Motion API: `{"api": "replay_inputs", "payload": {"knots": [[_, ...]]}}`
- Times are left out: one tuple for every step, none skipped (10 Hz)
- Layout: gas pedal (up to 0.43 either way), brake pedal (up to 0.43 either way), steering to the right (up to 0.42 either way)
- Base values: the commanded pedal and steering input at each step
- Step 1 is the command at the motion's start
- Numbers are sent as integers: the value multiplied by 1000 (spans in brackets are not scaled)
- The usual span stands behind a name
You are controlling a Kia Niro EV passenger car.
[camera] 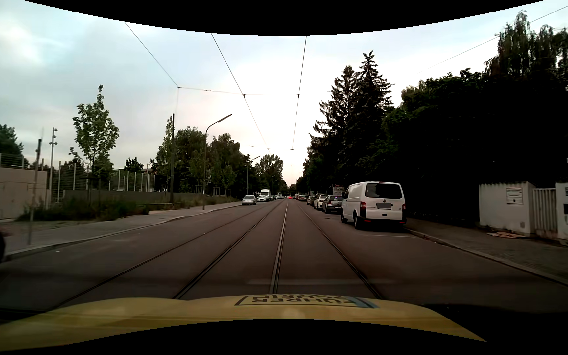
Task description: Follow the waypoints while adhering to traffic rules and regulations
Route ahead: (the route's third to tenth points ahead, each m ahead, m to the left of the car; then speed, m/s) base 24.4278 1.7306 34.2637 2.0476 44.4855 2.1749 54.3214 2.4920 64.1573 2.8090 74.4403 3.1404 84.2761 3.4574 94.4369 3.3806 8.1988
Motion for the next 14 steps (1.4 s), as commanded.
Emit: {"api": "replay_inputs", "payload": {"knots": [[59,0,4],[59,0,2],[59,0,-2],[59,0,-2],[59,0,-2],[59,0,-2],[59,0,-2],[59,0,-2],[59,0,-2],[47,0,-2],[47,0,-2],[47,0,-2],[47,0,-2],[47,0,-2]]}}
